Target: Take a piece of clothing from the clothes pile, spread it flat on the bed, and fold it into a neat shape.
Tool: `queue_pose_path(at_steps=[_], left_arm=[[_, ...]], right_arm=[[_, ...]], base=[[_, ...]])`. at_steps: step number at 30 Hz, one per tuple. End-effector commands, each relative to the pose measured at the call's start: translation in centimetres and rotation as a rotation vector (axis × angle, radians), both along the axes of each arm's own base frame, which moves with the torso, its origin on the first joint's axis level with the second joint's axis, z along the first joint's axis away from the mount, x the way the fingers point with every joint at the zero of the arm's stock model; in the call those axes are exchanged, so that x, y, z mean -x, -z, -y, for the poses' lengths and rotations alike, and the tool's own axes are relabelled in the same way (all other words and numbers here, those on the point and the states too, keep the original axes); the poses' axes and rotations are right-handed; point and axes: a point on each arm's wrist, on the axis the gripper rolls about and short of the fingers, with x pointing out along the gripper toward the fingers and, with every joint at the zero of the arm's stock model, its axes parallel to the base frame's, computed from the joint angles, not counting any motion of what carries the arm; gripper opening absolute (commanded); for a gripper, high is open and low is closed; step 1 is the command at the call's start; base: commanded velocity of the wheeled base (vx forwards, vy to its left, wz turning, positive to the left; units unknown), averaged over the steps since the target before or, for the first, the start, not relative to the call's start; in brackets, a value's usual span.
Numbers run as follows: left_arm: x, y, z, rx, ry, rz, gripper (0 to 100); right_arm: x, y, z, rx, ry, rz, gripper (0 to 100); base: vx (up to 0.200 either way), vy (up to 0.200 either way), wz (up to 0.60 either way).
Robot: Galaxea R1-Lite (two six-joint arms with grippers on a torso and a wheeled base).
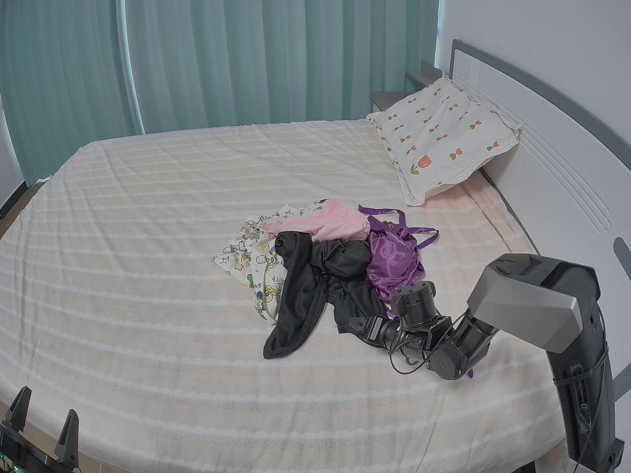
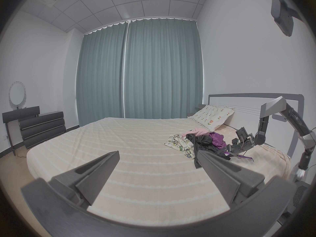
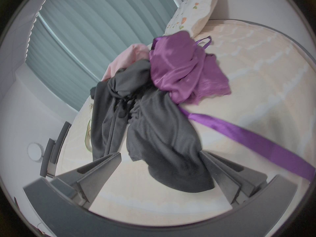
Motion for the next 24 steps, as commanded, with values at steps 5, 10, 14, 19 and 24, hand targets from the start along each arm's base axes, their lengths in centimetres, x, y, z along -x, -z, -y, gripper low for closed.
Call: queue_pose_path(at_steps=[5,10,14,19,24], left_arm=[[0.0,0.5,0.0,0.000,-0.001,-0.006,100],[0.0,0.5,0.0,0.000,-0.001,-0.006,100],[0.0,0.5,0.0,0.000,-0.001,-0.006,100],[0.0,0.5,0.0,0.000,0.000,-0.006,100],[0.0,0.5,0.0,0.000,-0.001,-0.006,100]], right_arm=[[-1.1,1.6,-2.7,0.034,-0.045,0.030,0],[-0.7,1.5,-2.4,0.048,-0.040,0.010,0],[-0.3,0.7,-1.8,0.032,-0.027,0.008,0],[1.5,-1.5,-0.5,-0.047,0.008,-0.014,0],[5.7,-4.9,1.6,-0.197,-0.040,-0.015,0]], base=[[0.000,0.000,0.00],[0.000,0.000,0.00],[0.000,0.000,0.00],[0.000,0.000,0.00],[0.000,0.000,0.00]])
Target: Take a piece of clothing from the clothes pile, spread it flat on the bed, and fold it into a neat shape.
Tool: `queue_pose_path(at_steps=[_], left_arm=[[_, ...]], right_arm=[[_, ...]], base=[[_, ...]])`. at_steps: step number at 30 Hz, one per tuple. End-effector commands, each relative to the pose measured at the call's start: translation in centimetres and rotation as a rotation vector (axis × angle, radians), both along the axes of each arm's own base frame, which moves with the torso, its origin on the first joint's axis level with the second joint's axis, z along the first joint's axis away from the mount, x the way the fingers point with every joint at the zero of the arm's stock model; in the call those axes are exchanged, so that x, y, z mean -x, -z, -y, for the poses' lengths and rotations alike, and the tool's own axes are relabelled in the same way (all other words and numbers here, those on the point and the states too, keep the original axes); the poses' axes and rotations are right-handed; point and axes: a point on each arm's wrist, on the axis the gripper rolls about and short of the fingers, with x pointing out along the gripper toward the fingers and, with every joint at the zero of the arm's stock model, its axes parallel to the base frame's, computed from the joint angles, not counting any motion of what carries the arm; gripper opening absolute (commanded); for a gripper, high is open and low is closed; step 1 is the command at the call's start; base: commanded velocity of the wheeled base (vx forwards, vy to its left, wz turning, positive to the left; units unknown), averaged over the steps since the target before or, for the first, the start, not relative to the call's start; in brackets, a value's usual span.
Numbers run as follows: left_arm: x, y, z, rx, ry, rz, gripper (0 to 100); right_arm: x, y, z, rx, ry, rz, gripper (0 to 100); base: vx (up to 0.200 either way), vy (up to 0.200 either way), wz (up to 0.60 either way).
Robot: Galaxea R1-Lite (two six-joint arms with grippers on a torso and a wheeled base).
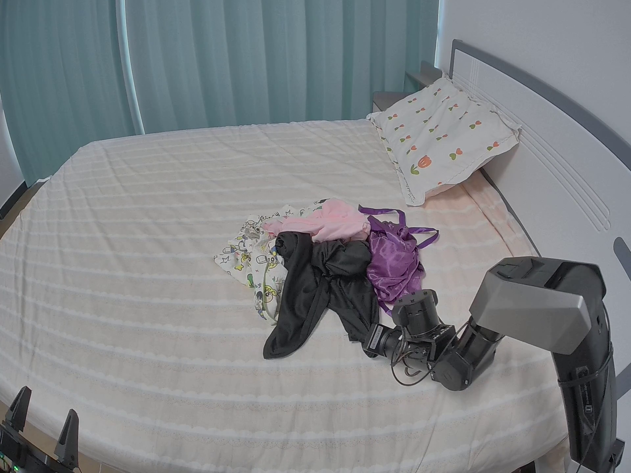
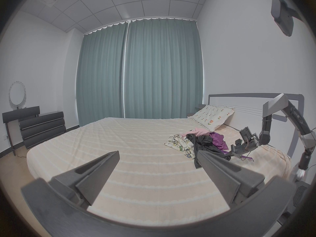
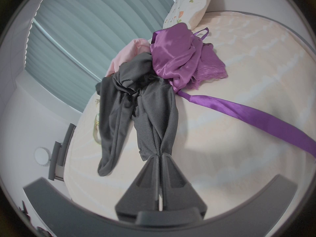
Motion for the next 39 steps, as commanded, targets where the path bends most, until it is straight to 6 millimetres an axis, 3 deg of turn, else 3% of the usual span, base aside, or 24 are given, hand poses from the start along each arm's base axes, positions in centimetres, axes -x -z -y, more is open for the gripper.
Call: queue_pose_path(at_steps=[1,2,8,18,32,33,35,36,37,39], left_arm=[[0.0,0.5,0.0,0.000,-0.001,-0.005,100],[0.0,0.5,0.0,-0.003,0.000,-0.004,100],[0.0,0.5,0.0,-0.007,0.002,-0.006,100],[0.0,0.5,0.2,-0.026,0.081,-0.001,100],[0.0,0.5,0.2,-0.035,0.091,0.003,100],[0.2,-0.7,0.2,-0.019,0.096,0.047,100],[0.6,-5.2,0.2,0.065,0.128,0.143,100],[0.6,-5.2,0.2,0.065,0.128,0.143,100],[-0.7,-7.6,0.3,0.176,0.173,0.076,100],[-2.3,-7.7,0.4,0.191,0.189,-0.026,100]], right_arm=[[3.5,-4.9,1.9,-0.137,-0.025,0.034,0],[4.7,-5.4,2.6,-0.164,-0.040,0.039,0],[7.2,-4.9,4.3,-0.212,-0.010,0.009,0],[8.4,-4.0,4.8,-0.341,-0.038,0.048,0],[9.0,-3.2,5.2,-0.339,-0.035,0.037,0],[9.0,-3.2,5.1,-0.339,-0.038,0.037,0],[9.0,-3.1,5.1,-0.338,-0.038,0.036,0],[9.0,-3.1,5.1,-0.338,-0.038,0.036,0],[9.0,-3.1,5.1,-0.339,-0.037,0.035,0],[9.0,-3.0,5.0,-0.339,-0.040,0.033,0]], base=[[0.000,0.000,0.00],[0.000,0.000,0.00],[0.000,0.000,0.00],[0.000,0.000,0.00],[0.000,0.000,0.00],[0.000,0.000,0.00],[0.000,0.000,0.00],[0.000,0.000,0.00],[0.000,0.000,0.00],[0.000,0.000,0.00]])
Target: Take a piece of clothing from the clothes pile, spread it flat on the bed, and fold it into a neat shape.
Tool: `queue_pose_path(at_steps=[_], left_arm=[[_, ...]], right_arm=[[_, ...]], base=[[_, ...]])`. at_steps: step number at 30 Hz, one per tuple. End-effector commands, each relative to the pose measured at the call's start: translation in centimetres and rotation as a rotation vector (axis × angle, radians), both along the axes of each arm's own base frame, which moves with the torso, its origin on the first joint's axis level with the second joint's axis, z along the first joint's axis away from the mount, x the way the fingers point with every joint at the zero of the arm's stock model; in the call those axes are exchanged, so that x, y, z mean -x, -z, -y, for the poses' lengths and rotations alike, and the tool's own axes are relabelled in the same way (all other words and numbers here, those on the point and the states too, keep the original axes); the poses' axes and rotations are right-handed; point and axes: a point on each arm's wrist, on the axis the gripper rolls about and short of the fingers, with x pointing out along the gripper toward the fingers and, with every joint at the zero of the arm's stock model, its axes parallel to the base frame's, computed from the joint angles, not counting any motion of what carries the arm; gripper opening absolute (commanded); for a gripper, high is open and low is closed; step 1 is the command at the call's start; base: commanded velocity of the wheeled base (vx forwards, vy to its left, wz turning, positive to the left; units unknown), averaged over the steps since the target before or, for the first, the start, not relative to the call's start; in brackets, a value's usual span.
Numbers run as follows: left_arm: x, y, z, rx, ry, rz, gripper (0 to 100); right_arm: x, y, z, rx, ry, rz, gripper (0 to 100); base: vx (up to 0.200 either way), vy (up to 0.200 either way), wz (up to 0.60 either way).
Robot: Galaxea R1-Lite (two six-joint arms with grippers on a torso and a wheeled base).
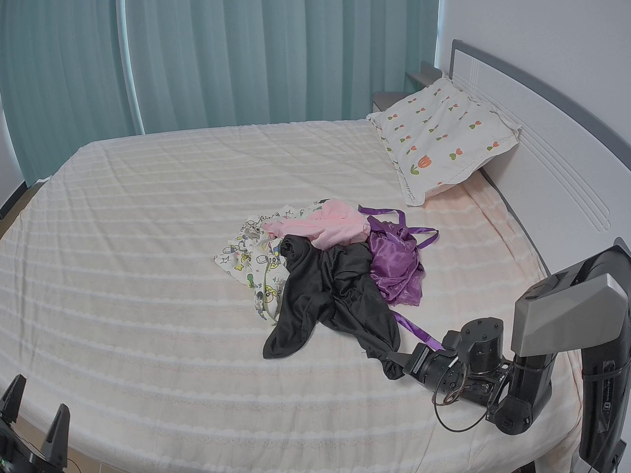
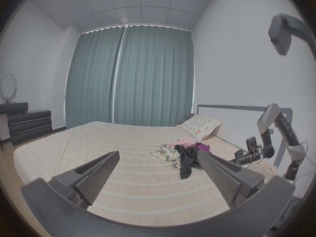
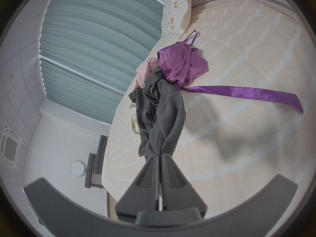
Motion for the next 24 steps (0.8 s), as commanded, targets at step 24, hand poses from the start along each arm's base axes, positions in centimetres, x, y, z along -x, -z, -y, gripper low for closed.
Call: queue_pose_path(at_steps=[24], left_arm=[[-21.0,4.0,6.0,0.140,0.315,-0.973,100]], right_arm=[[0.2,0.3,0.1,0.010,0.006,-0.006,0]], base=[[0.000,0.000,0.00]])
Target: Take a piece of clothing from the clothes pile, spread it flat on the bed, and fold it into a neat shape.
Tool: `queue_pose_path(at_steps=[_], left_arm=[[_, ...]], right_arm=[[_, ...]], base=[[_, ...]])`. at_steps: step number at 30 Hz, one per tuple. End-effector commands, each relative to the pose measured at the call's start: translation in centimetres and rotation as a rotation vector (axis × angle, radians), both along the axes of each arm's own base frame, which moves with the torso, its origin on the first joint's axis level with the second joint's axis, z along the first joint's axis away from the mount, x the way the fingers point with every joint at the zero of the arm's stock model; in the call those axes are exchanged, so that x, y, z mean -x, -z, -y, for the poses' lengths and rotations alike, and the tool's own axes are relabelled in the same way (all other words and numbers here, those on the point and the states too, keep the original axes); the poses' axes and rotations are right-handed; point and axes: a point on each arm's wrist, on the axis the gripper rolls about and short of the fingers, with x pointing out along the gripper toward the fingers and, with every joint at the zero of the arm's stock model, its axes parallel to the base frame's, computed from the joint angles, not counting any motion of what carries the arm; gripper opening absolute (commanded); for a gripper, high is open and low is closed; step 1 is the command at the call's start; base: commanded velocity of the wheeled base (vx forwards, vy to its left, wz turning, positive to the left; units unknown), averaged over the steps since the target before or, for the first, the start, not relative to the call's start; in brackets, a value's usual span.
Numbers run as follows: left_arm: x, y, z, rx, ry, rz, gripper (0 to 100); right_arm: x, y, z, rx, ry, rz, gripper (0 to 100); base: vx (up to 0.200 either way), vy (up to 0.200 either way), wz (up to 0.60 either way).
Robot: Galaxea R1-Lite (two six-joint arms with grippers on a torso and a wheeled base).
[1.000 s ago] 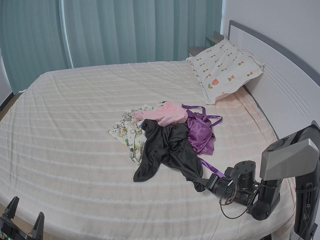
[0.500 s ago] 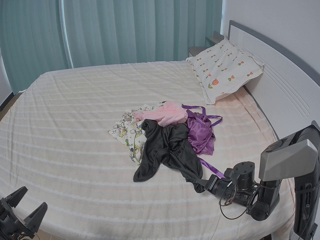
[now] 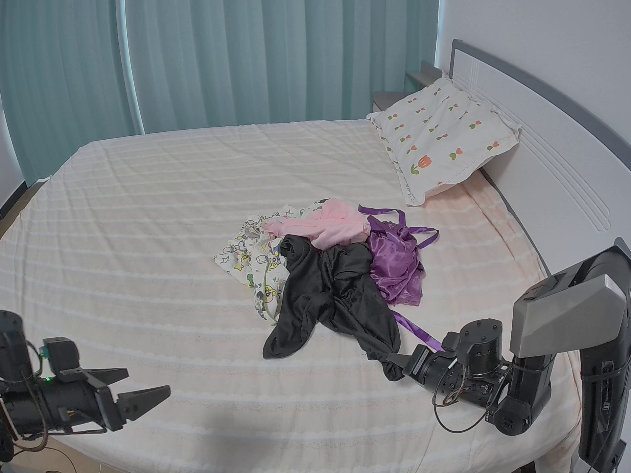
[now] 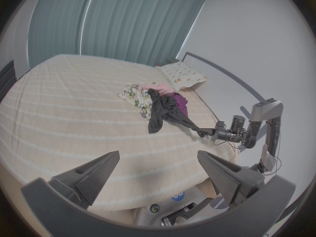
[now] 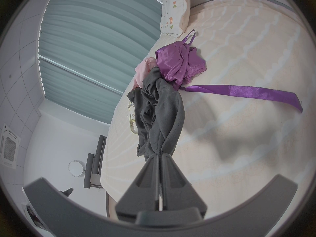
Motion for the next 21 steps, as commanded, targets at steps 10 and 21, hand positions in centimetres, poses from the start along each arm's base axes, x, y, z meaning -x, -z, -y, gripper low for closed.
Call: queue_pose_path(at_steps=[10,21], left_arm=[[-14.3,9.7,10.3,0.032,-0.185,-0.362,100],[-19.7,15.2,14.0,-0.038,-0.246,-0.333,100]], right_arm=[[0.4,0.2,0.1,0.010,-0.006,-0.008,0],[0.6,0.2,0.0,0.013,-0.011,-0.010,0]], base=[[0.000,0.000,0.00],[0.000,0.000,0.00]])
